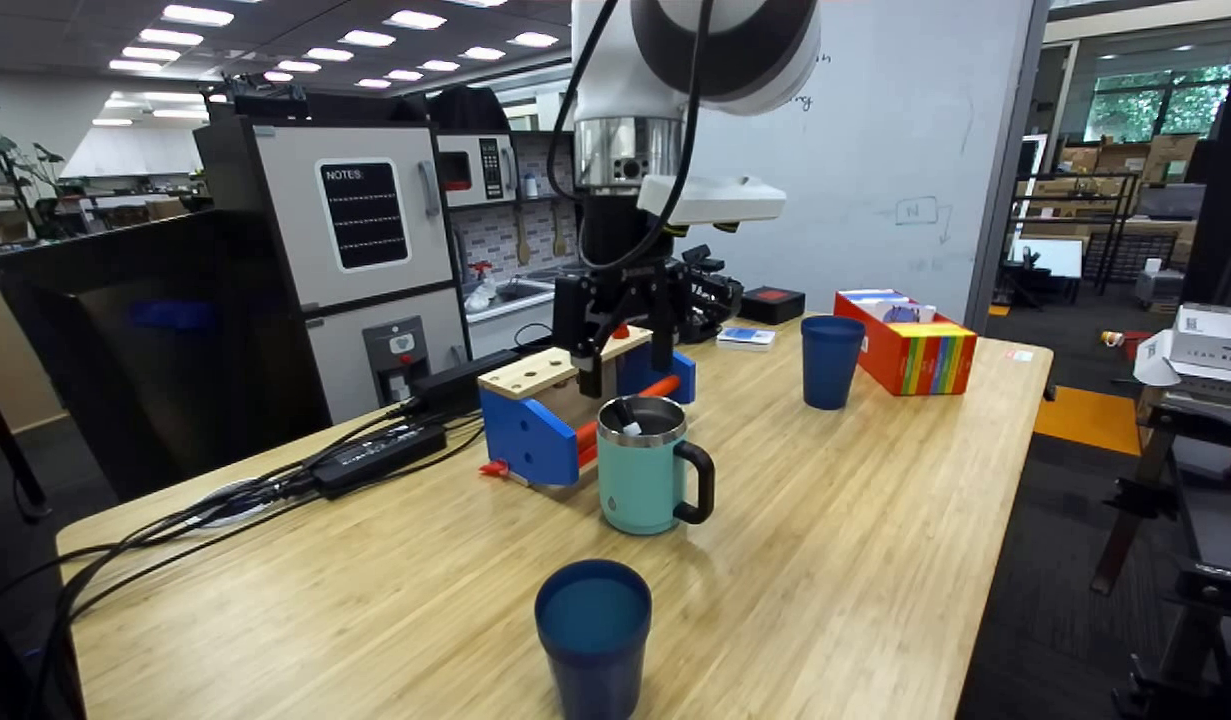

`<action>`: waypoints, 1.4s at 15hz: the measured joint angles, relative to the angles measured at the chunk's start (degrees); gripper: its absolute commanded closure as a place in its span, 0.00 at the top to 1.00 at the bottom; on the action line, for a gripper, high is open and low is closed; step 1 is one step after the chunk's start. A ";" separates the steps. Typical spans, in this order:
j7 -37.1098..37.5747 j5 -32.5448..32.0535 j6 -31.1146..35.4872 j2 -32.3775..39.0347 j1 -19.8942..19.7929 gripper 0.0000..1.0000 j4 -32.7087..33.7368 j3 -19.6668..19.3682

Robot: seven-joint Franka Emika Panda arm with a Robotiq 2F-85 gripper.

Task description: Remove the marker from the cup and put it on the table

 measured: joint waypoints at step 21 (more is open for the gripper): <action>1.43 -2.33 1.74 2.39 0.09 0.48 -0.13 -2.74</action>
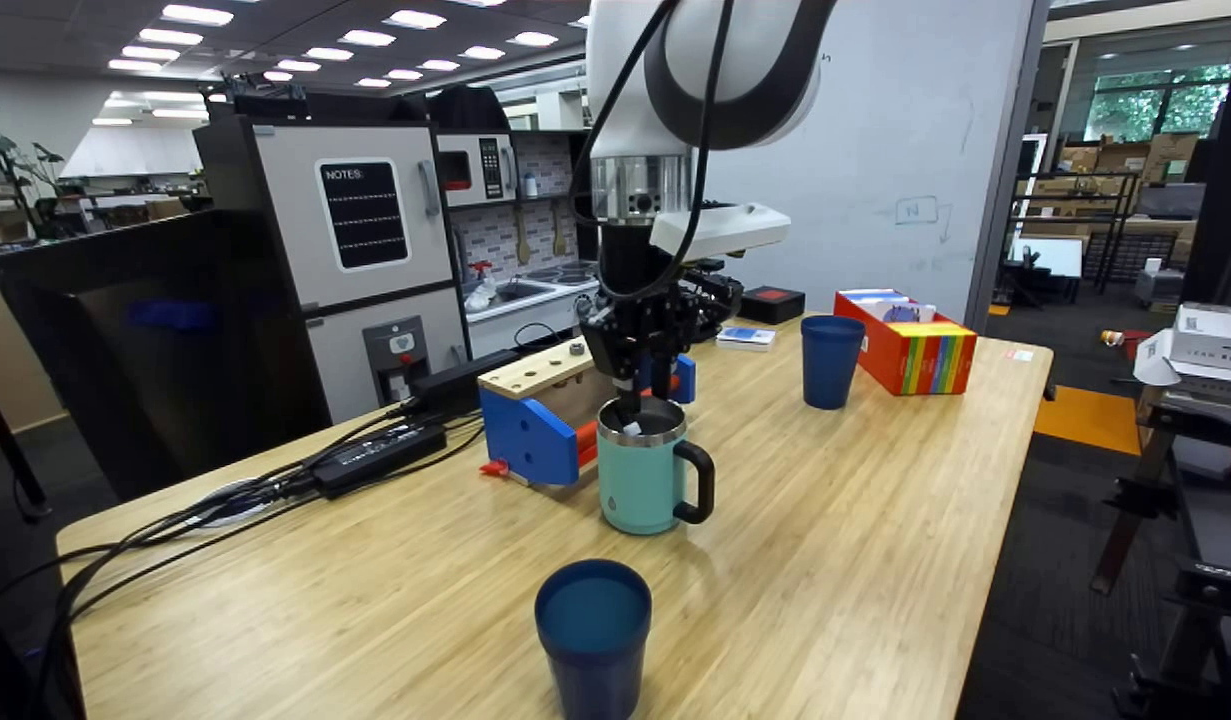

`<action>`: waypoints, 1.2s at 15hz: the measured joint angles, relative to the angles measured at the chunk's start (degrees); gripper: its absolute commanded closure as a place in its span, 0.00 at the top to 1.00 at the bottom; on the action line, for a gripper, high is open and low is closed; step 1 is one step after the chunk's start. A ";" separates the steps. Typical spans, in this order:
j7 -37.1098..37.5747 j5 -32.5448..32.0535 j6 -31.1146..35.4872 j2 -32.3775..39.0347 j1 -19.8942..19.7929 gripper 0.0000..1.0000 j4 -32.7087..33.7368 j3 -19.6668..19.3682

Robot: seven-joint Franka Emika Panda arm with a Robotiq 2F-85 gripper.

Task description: Remove the marker from the cup and put it on the table

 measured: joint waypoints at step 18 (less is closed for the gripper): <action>-0.72 0.15 1.08 6.27 -1.21 0.05 6.96 0.35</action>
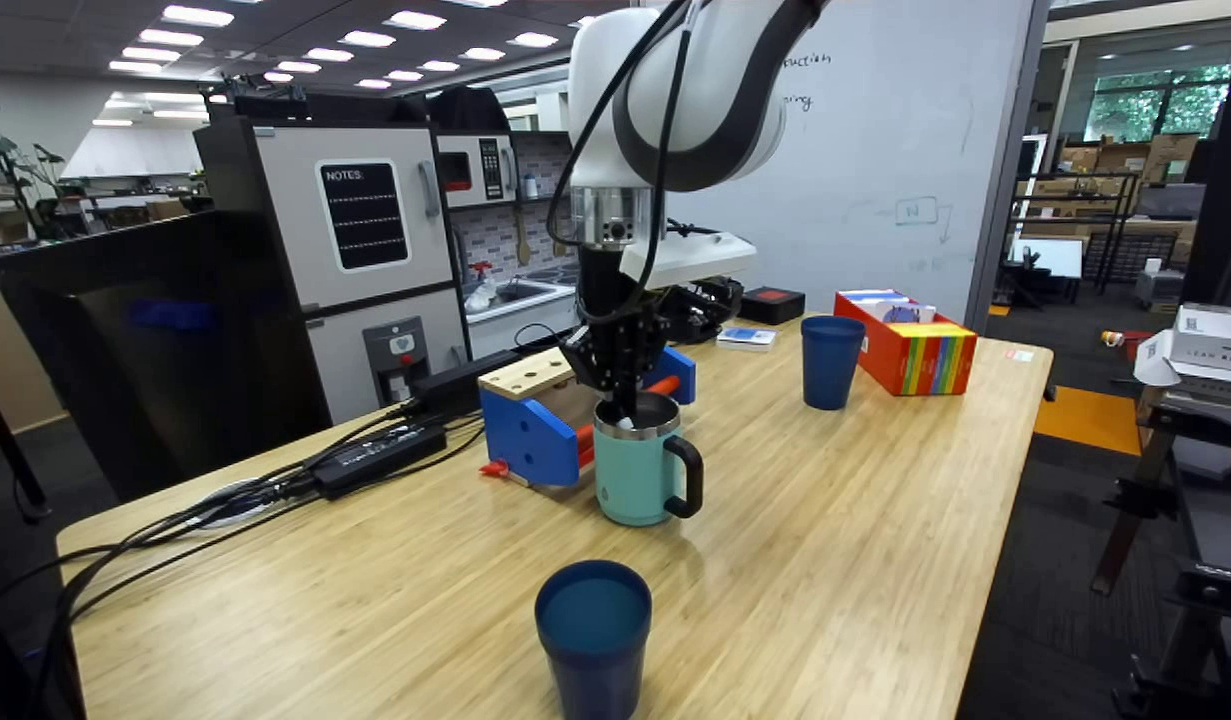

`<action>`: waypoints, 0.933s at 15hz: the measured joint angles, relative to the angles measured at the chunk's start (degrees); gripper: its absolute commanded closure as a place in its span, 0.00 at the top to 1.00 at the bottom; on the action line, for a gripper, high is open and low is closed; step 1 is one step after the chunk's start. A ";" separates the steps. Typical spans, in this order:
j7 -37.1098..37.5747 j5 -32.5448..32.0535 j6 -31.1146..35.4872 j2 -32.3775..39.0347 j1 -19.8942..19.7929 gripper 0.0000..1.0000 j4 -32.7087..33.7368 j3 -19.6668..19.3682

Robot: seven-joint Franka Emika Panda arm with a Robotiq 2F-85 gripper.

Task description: Remove the marker from the cup and put it on the table

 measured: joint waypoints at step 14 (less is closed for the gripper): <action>0.69 -1.98 4.25 0.62 2.08 0.05 0.55 -2.86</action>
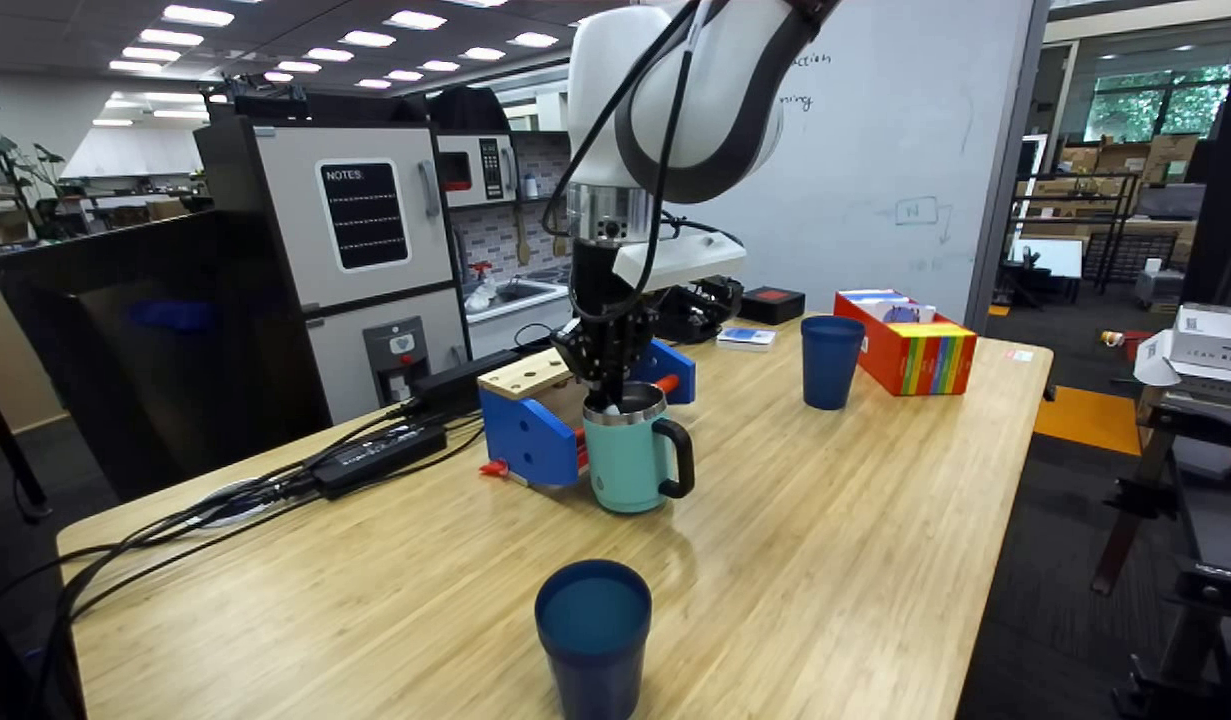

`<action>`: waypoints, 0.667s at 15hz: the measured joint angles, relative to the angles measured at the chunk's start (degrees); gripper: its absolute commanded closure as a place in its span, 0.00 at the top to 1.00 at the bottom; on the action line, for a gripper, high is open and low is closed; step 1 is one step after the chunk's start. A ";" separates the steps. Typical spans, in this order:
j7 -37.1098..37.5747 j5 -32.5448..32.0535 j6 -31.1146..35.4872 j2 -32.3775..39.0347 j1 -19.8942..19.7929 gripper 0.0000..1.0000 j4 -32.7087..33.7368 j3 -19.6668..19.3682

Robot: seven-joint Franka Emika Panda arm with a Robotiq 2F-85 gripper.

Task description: Remove the marker from the cup and put it on the table

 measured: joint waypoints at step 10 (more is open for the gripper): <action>-0.28 -0.05 1.25 0.15 0.51 0.05 0.02 0.20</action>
